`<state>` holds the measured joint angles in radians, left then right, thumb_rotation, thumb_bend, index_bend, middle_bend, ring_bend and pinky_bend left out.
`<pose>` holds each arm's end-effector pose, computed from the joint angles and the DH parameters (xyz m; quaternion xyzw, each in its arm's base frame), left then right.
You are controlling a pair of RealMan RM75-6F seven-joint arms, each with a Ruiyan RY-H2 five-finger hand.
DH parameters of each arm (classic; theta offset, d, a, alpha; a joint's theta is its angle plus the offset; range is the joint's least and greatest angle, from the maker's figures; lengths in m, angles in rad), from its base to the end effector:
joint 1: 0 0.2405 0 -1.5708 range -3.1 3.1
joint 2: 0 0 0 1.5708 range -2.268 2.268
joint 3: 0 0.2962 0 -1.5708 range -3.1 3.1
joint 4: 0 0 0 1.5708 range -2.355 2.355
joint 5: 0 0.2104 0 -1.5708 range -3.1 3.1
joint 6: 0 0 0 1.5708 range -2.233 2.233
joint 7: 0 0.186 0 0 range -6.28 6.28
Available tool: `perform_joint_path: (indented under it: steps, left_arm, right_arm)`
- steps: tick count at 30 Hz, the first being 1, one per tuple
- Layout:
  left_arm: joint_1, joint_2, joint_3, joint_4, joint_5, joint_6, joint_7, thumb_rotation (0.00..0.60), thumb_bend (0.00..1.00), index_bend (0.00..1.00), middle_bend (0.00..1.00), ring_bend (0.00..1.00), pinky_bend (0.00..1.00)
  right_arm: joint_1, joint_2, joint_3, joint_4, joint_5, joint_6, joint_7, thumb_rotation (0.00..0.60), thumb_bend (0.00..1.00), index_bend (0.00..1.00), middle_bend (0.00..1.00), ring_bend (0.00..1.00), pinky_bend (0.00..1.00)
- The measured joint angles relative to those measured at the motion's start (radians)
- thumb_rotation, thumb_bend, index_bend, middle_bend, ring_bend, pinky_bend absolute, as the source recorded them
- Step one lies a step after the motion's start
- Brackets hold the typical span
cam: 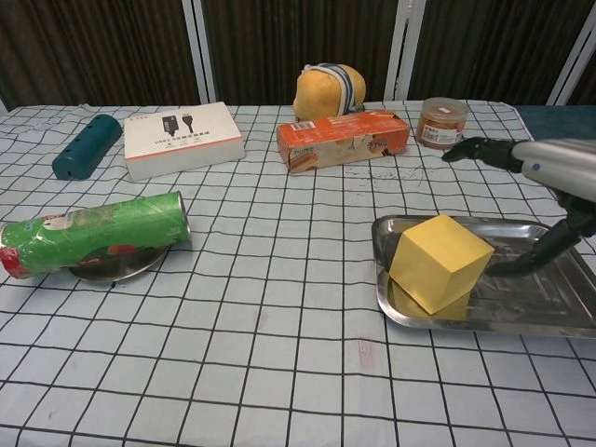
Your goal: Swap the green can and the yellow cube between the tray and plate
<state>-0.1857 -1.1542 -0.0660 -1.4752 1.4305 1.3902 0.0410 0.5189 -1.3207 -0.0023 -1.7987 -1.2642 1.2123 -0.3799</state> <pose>-0.3643 0.2685 0.1718 -0.6246 -0.3534 -0.3447 0.6051 -0.2182 -0.3151 0.0390 0.7270 -0.3803 0.3619 0.4424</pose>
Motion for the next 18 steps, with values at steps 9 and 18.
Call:
perform_joint_path:
  steps: [9,18]
  left_arm:
    - [0.015,0.012,0.0,-0.027,0.04,0.059,0.025,0.6,0.38,0.01,0.04,0.0,0.24]
    - [0.028,0.023,0.003,-0.057,0.071,0.1,0.037,0.6,0.39,0.01,0.05,0.0,0.25]
  right_arm:
    - [-0.206,0.047,0.012,-0.014,-0.062,0.352,-0.015,0.6,0.08,0.0,0.0,0.0,0.0]
    - [-0.305,0.053,0.034,0.055,-0.048,0.422,0.085,0.6,0.08,0.0,0.0,0.0,0.0]
